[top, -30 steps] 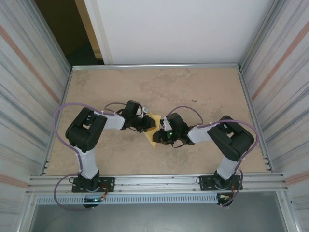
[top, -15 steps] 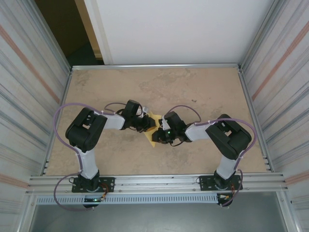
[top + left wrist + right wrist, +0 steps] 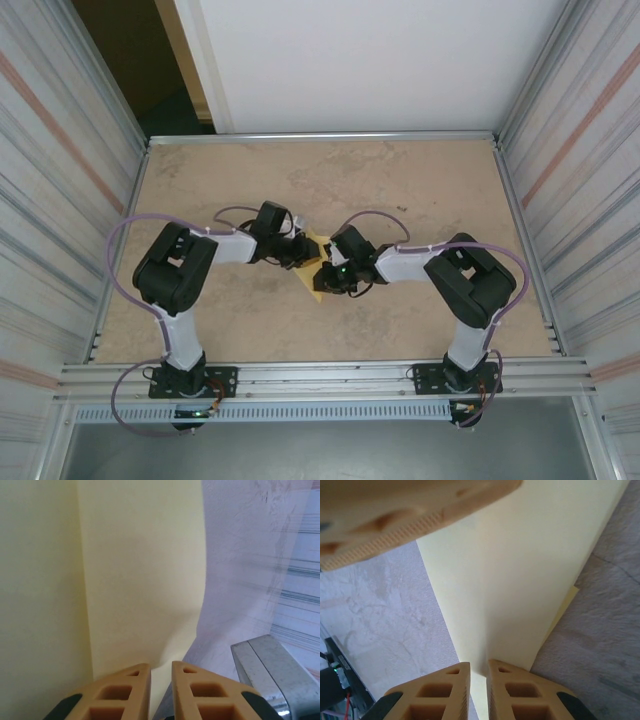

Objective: Fold a paper plane with a square sheet of paper (pick it up from the middle)

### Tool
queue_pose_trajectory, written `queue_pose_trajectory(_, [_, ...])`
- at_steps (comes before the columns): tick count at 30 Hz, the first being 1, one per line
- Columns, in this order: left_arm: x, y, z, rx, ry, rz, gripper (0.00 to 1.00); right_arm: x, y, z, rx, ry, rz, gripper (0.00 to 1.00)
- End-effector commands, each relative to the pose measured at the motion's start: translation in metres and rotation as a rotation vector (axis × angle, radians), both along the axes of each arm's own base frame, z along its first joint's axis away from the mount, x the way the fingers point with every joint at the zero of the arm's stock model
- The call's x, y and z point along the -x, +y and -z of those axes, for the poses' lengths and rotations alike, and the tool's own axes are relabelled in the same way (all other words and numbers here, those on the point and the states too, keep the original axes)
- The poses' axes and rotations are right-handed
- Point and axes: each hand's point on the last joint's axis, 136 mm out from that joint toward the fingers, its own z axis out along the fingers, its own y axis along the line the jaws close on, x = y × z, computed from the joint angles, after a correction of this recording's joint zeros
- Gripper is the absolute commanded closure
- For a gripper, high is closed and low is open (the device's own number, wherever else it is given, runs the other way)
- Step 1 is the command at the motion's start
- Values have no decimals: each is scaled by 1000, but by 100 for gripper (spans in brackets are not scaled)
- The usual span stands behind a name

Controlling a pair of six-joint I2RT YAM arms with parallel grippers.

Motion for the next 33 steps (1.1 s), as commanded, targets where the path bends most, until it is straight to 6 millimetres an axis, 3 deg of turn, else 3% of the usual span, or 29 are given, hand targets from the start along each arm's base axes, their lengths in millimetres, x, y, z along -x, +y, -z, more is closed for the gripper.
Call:
queue_pose_trajectory(1, [-9,6,-22,1,-61,1,81,26,-30,32,166,61,-83,85])
queue_pose_trajectory(7, [-9,9,-45,22,-118,2,80,46,-51,23,146,62,-232,85])
queue_pose_trajectory(11, [0,10,-50,39,-140,3,82,47,-60,14,103,57,-269,85])
queue_pose_trajectory(21, [36,-14,-38,25,-140,96,84,47,-64,12,95,66,-287,85])
queue_pose_trajectory(33, [32,-25,-11,0,-66,93,86,46,-64,15,97,64,-271,85])
